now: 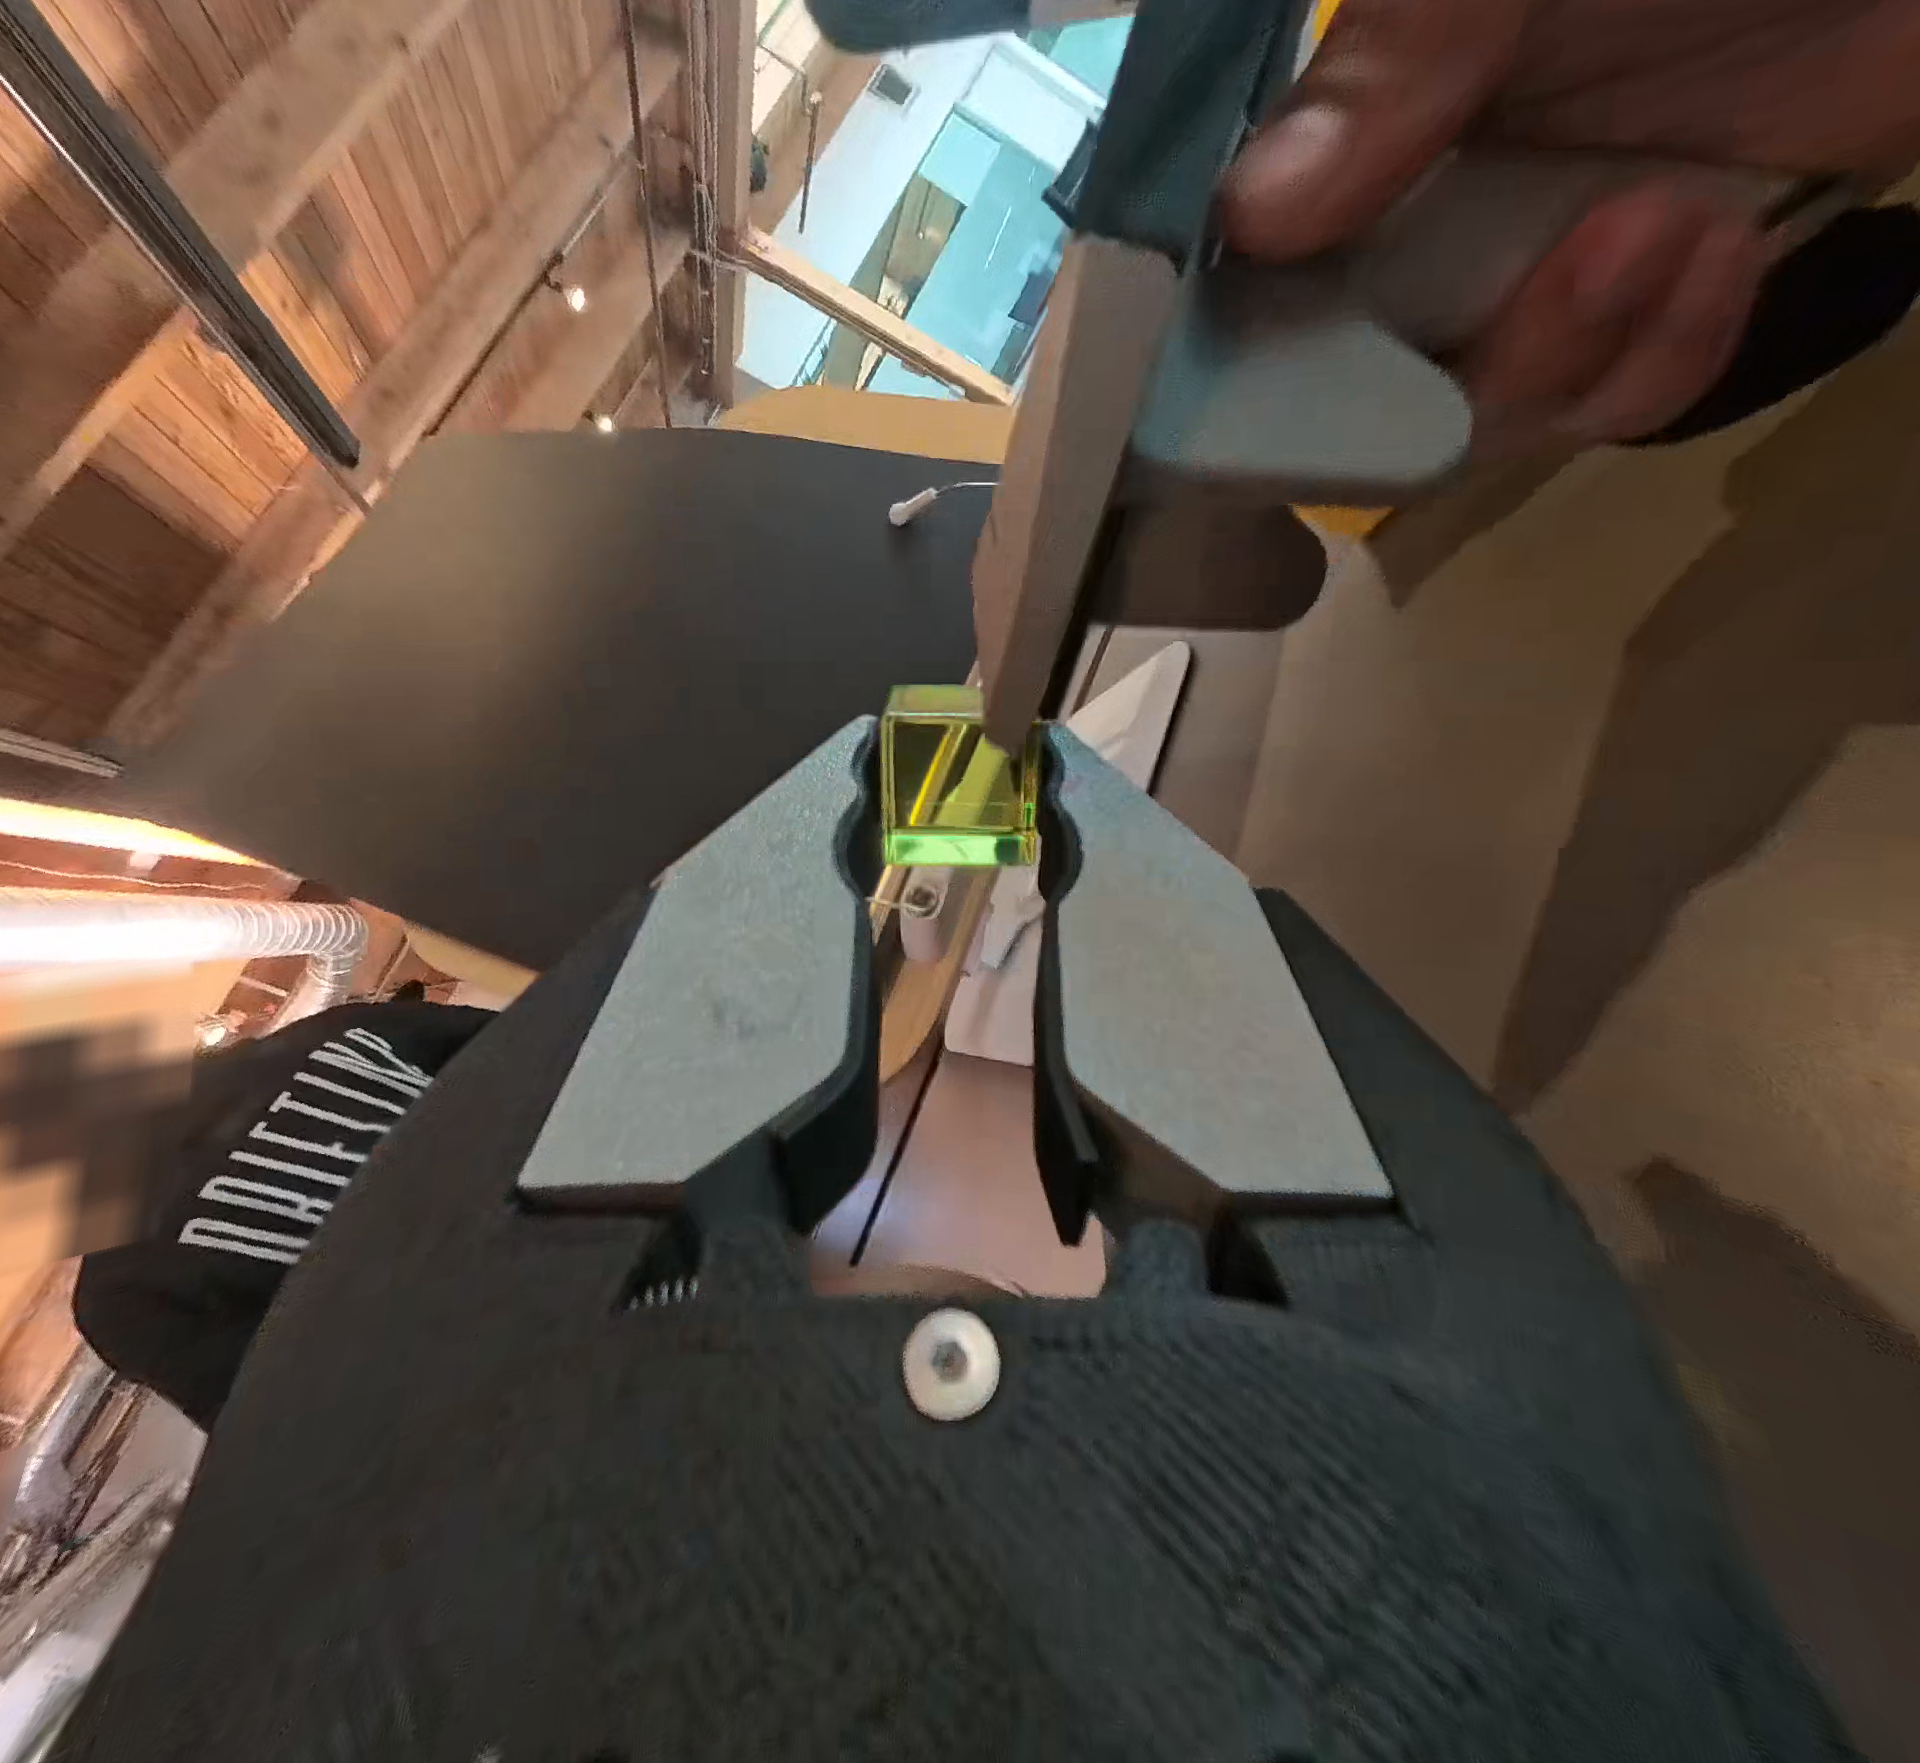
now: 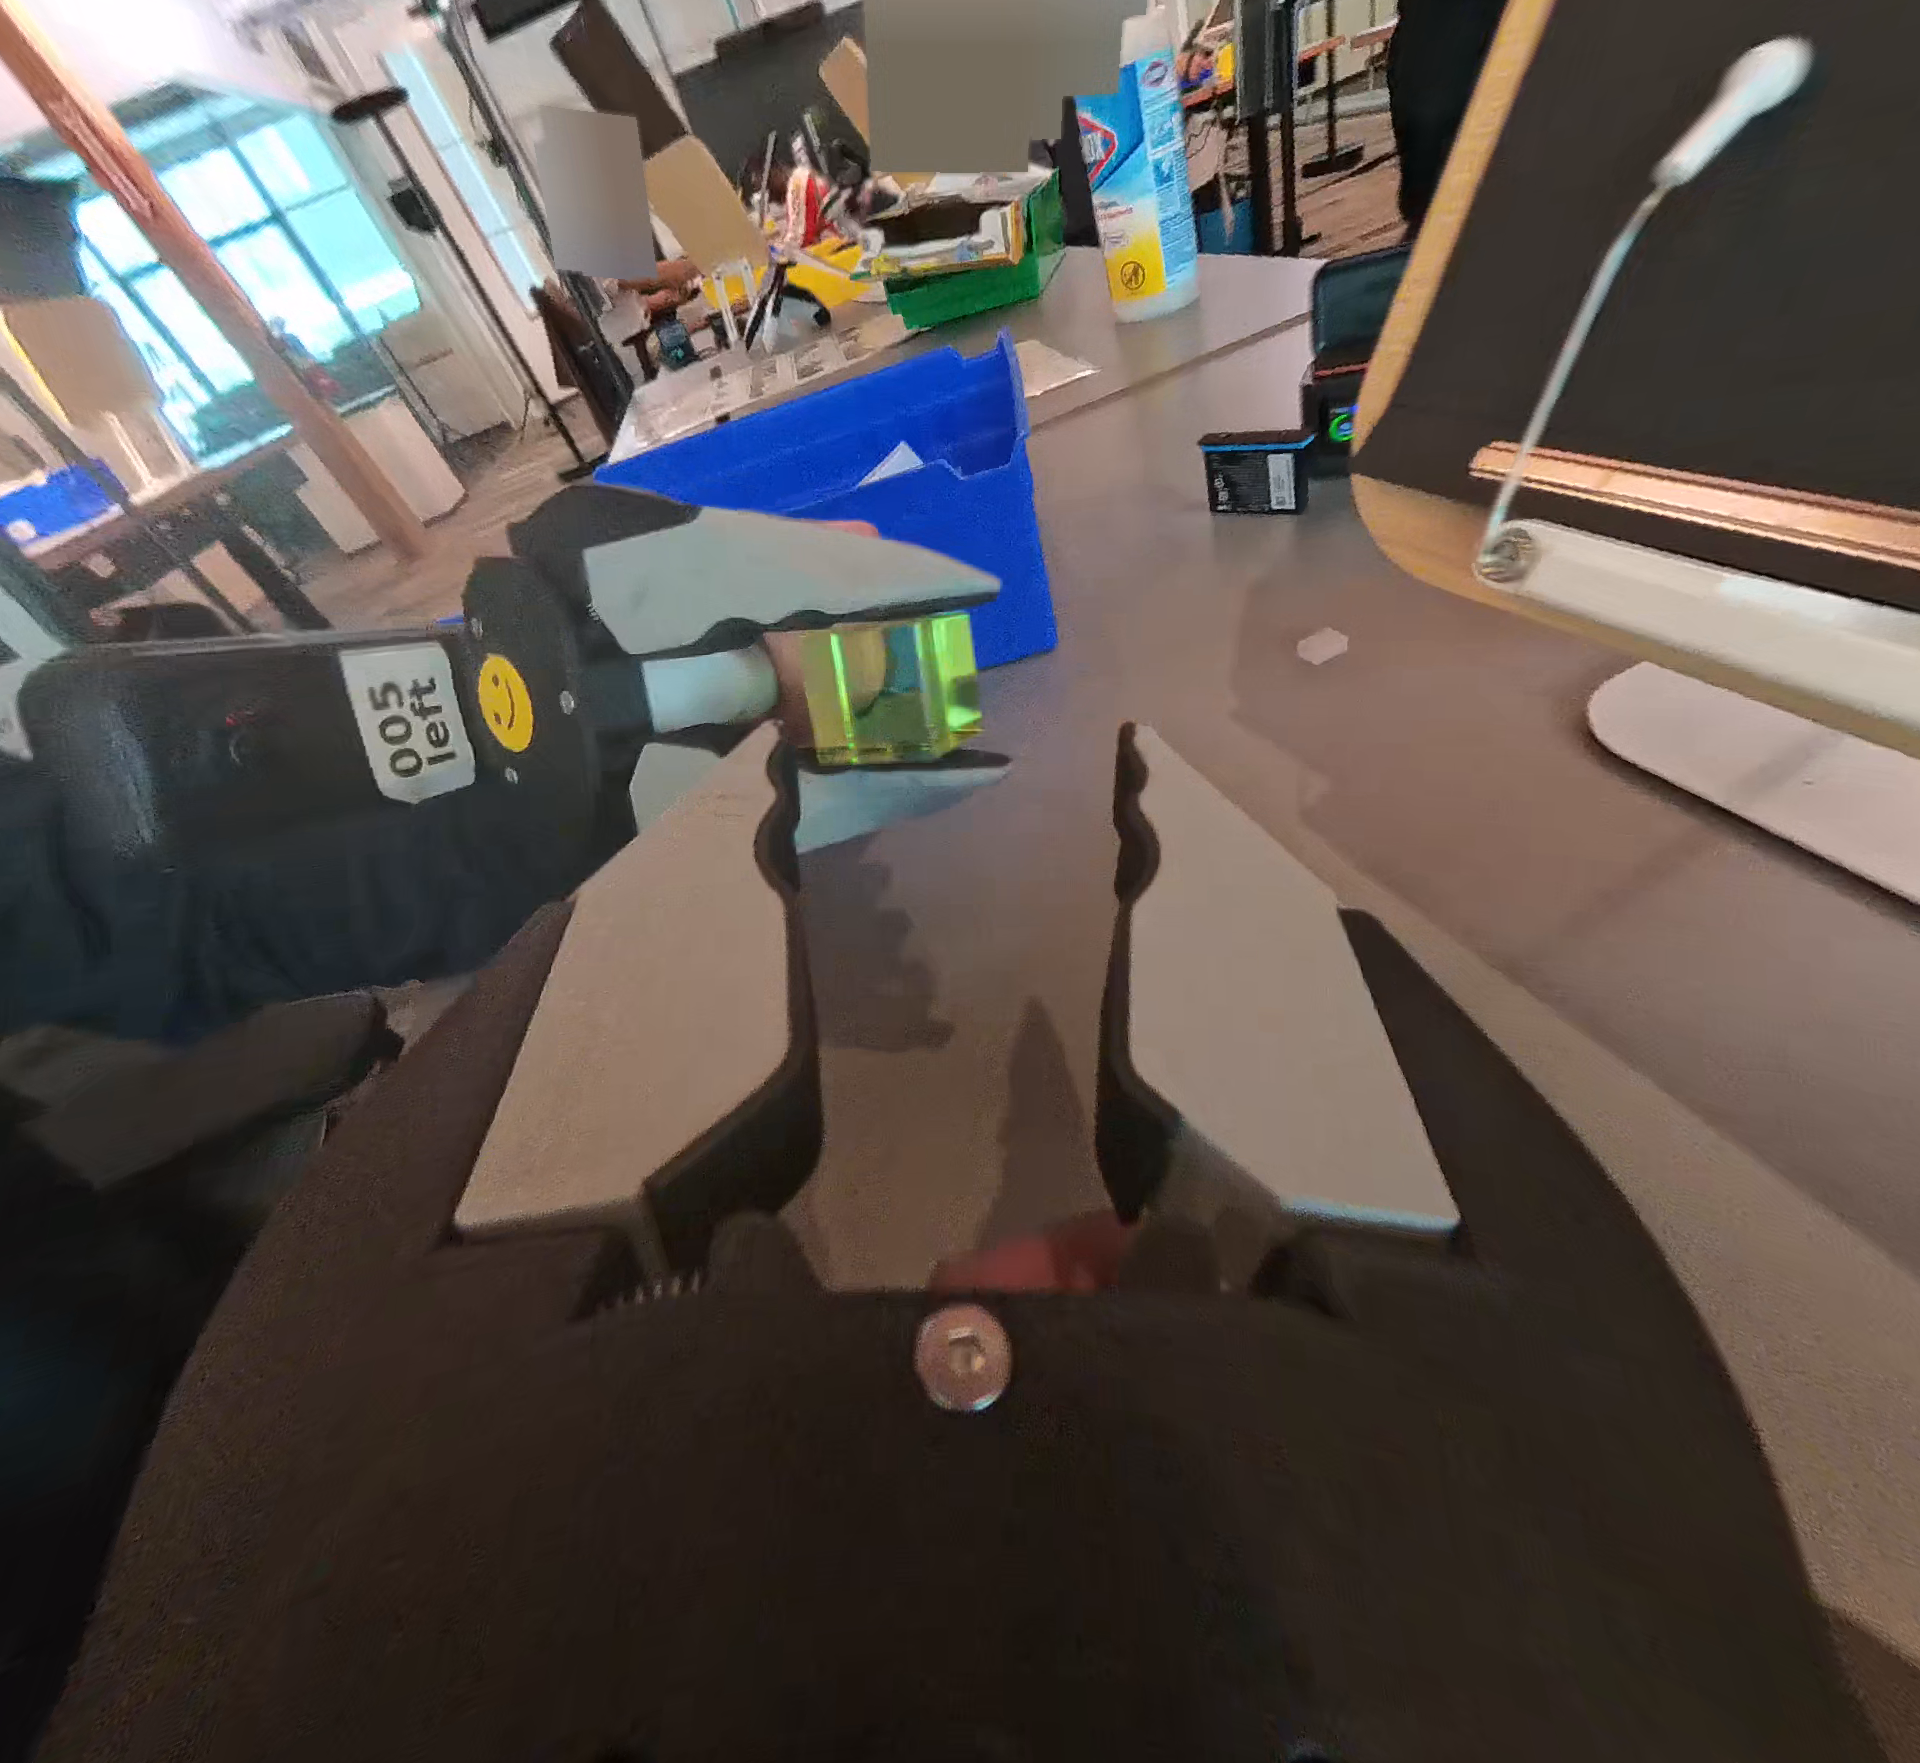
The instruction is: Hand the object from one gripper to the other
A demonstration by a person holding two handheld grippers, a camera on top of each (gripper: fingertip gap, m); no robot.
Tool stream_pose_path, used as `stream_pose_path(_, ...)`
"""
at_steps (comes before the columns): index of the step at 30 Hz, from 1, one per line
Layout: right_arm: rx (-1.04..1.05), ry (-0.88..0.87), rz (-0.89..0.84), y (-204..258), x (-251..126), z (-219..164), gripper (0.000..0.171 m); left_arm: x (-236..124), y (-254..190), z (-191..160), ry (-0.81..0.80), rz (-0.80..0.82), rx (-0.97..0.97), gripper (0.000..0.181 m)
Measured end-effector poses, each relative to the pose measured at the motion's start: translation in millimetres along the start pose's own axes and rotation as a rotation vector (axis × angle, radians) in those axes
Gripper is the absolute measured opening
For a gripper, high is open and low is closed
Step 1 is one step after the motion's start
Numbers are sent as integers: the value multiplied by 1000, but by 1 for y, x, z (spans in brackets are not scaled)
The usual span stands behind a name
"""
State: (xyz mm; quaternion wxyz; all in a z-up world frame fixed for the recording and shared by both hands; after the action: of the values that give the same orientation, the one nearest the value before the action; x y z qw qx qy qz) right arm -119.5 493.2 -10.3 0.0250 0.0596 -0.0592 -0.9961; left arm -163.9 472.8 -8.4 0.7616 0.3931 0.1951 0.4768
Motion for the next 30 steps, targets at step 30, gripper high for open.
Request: stream_pose_path(30,-581,201,-294,2,-15,-7,37,1,-2,-22,114,-84,-93,25)
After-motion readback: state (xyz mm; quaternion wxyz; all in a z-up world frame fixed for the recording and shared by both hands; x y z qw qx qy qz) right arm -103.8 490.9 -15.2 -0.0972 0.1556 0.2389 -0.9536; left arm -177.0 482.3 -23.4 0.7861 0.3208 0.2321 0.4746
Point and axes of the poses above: each gripper's, where its closed fingertips meet, x out along the fingers, z out of its top, y = z × x across the jaws, the point moved 4 cm from there along -x, back along the fingers, and after that the axes turned 10 degrees about -x, right-handed, at the moved point
